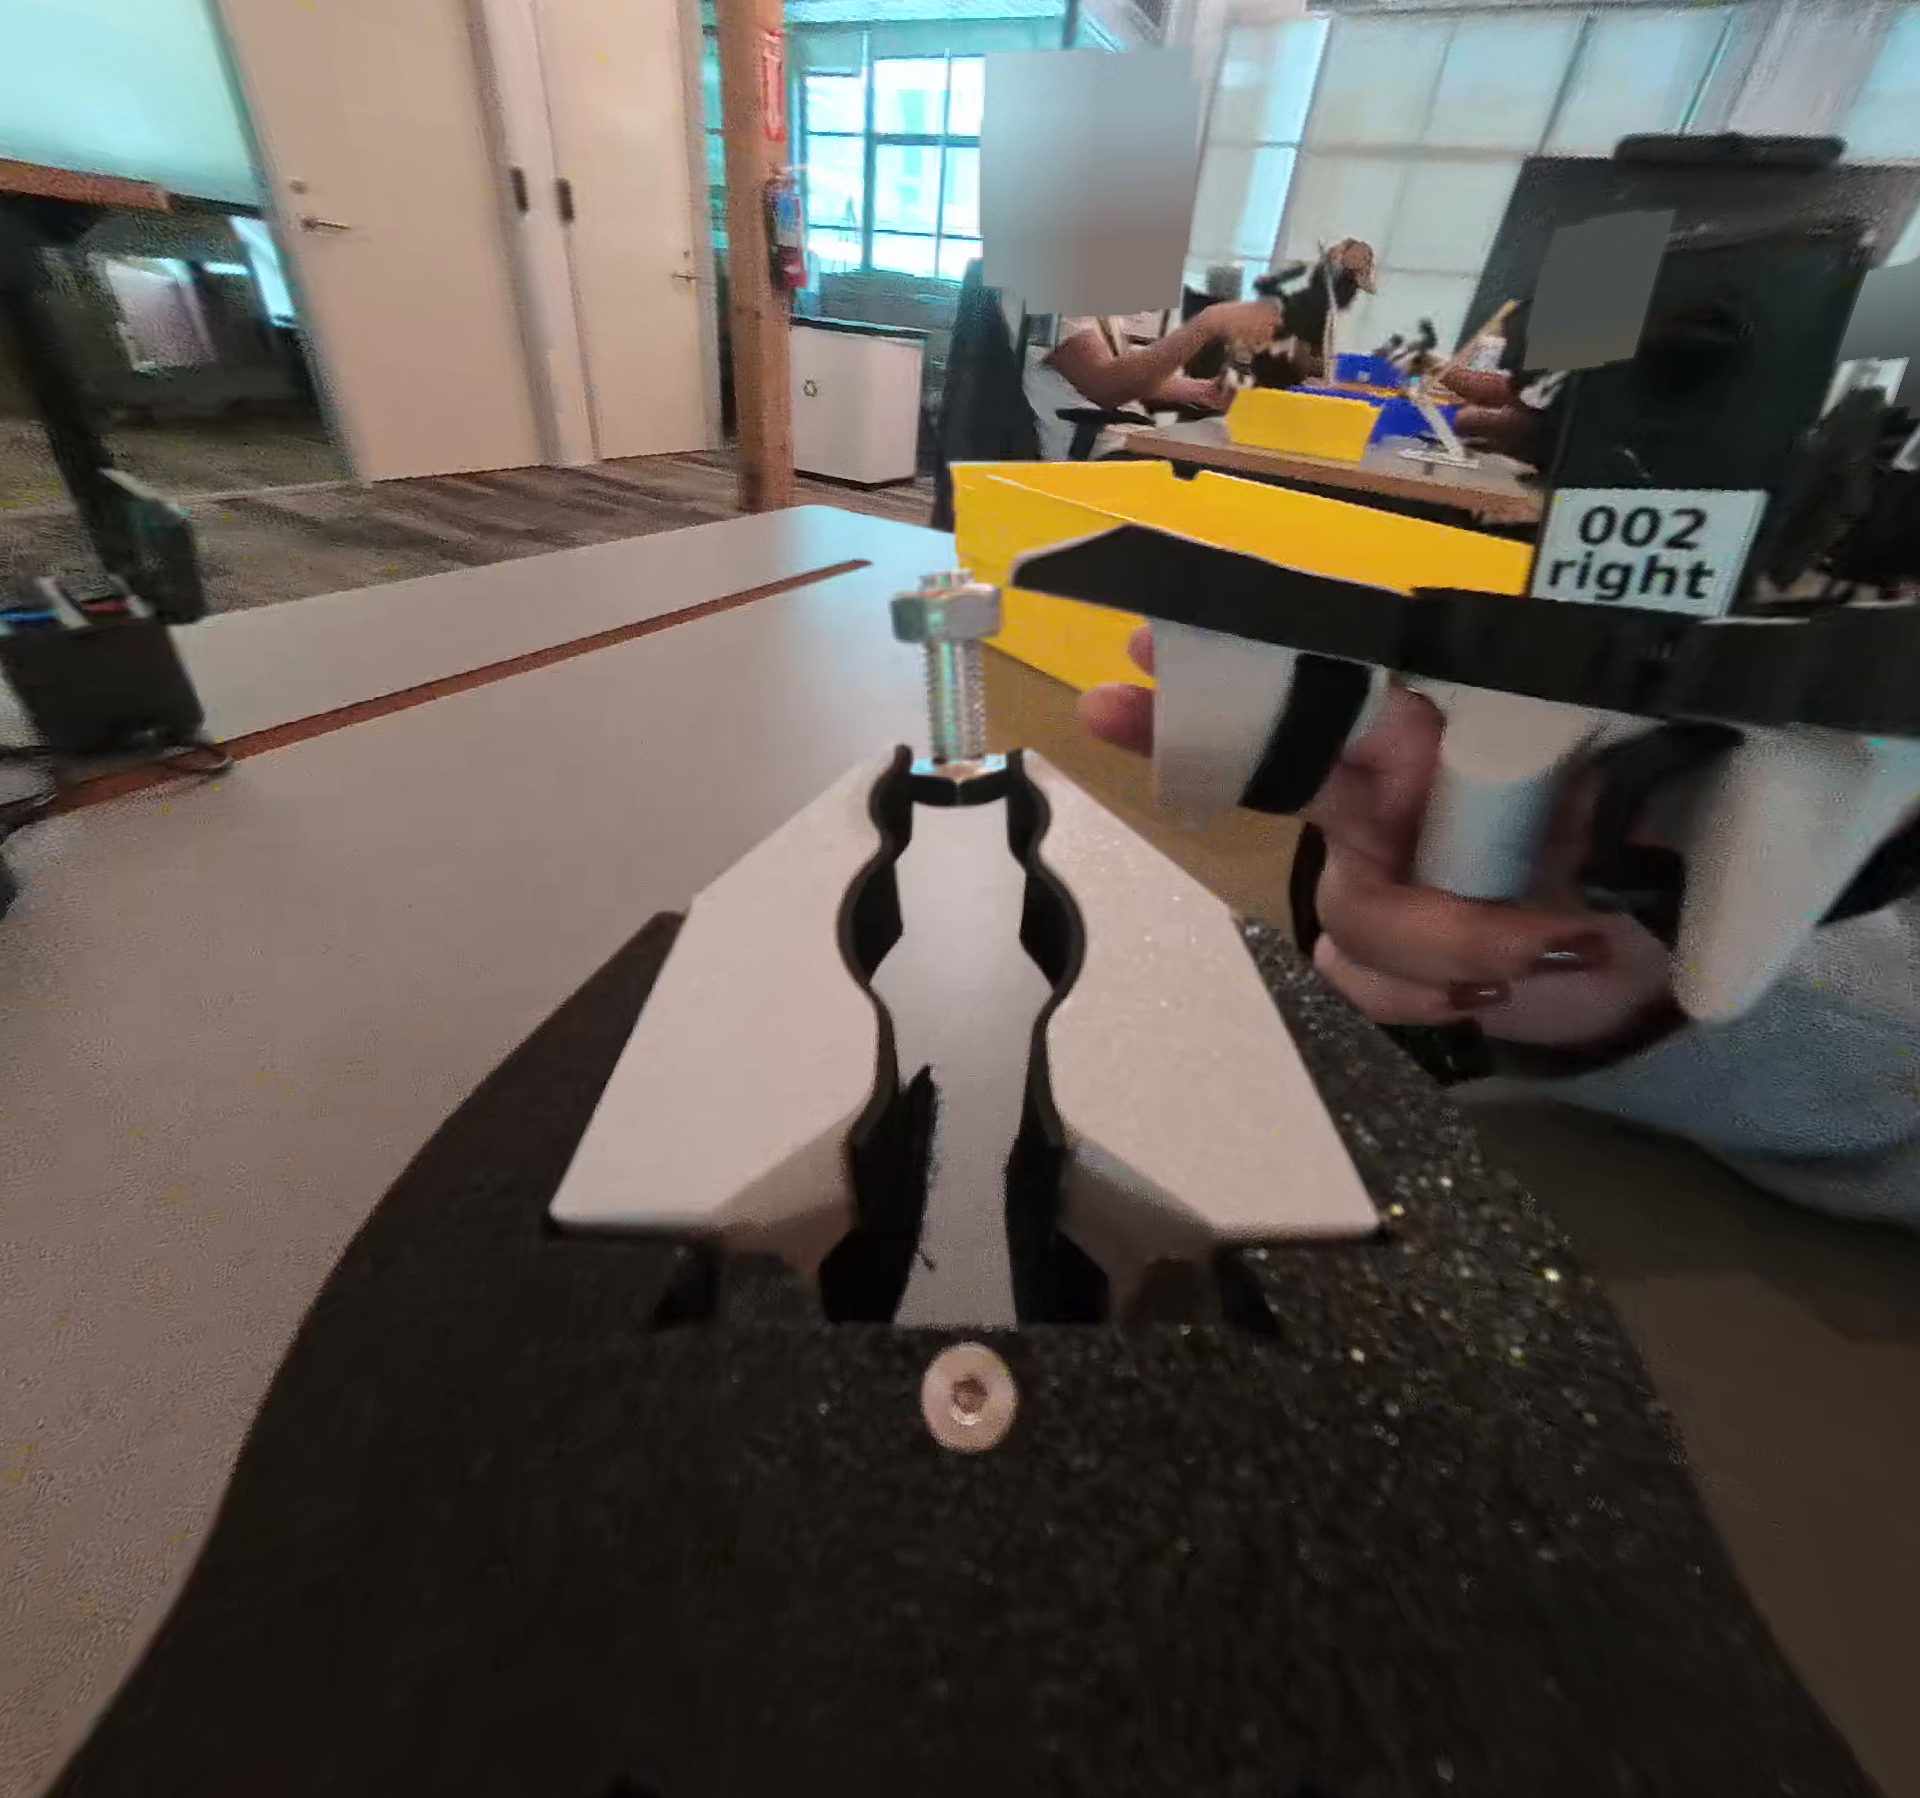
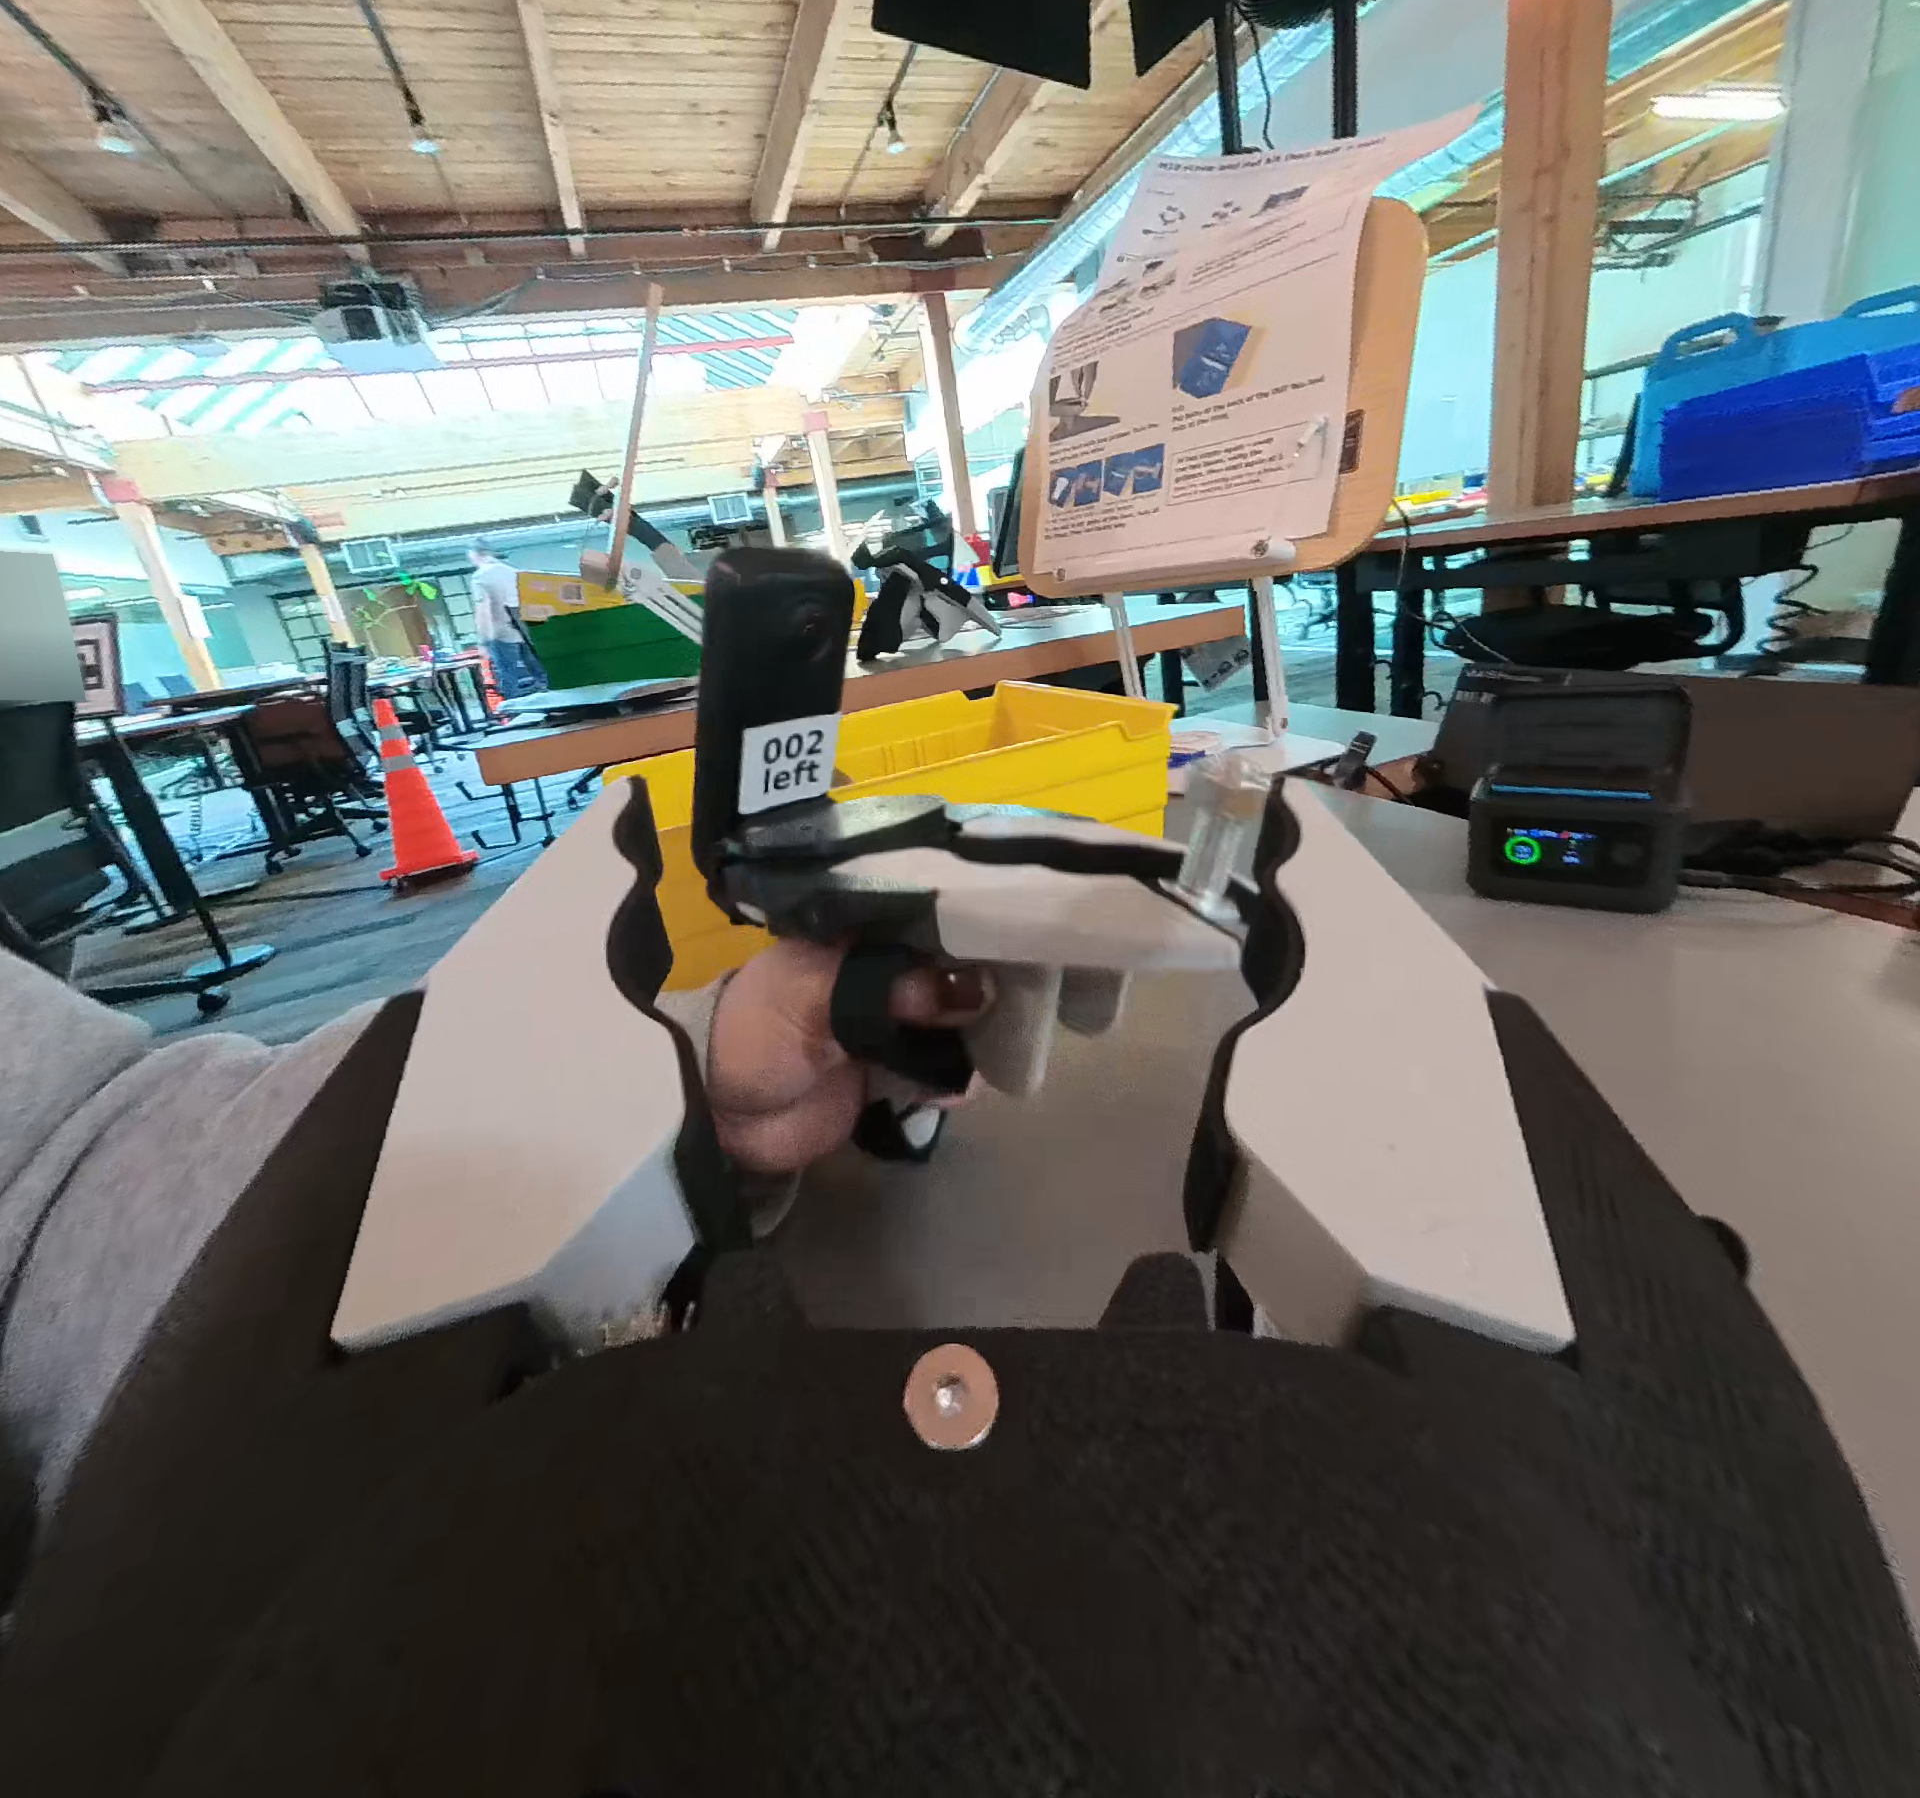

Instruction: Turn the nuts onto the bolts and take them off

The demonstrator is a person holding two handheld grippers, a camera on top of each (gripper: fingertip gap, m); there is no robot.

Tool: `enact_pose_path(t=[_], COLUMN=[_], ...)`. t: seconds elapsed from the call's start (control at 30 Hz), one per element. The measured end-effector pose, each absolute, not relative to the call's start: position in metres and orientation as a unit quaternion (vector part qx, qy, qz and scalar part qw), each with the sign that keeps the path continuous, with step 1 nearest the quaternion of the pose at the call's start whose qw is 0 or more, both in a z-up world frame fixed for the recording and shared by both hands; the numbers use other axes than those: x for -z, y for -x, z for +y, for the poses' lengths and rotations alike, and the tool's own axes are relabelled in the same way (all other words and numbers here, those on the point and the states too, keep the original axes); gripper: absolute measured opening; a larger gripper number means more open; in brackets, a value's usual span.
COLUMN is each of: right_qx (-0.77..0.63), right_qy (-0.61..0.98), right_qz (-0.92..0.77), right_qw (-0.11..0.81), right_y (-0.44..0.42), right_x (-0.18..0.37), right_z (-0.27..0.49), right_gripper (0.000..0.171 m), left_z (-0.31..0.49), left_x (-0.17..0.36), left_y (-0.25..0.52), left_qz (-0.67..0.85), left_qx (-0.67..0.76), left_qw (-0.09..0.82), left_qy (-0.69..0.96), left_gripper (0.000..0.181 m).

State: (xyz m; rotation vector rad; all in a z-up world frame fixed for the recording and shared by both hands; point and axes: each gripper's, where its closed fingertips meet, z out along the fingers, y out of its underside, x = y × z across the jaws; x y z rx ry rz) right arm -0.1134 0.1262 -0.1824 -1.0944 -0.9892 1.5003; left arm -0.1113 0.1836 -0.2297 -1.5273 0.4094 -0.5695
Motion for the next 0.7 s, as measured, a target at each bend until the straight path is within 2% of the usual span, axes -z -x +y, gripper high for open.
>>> enact_pose_path(t=[0.27, 0.37, 0.4, 0.5, 0.7], right_qx=[-0.586, -0.573, -0.574, -0.569, -0.592], right_qy=[0.463, 0.456, 0.45, 0.453, 0.468], right_qz=[-0.43, -0.451, -0.461, -0.469, -0.423], right_qw=[0.508, 0.51, 0.506, 0.502, 0.502], right_y=[0.118, 0.121, 0.121, 0.123, 0.117], right_x=[0.191, 0.194, 0.195, 0.199, 0.193], right_z=[0.128, 0.122, 0.118, 0.115, 0.131], right_gripper=[0.114, 0.118, 0.11, 0.109, 0.11], left_z=[0.169, 0.174, 0.18, 0.187, 0.177], left_x=[0.244, 0.245, 0.246, 0.242, 0.242], left_y=[0.07, 0.078, 0.089, 0.114, 0.093], left_qz=[0.32, 0.298, 0.269, 0.202, 0.267], left_qx=[0.23, 0.221, 0.205, 0.208, 0.221], left_qw=[0.625, 0.628, 0.63, 0.645, 0.636], left_qy=[0.673, 0.684, 0.699, 0.707, 0.689], left_gripper=[0.016, 0.016, 0.016, 0.016, 0.016])
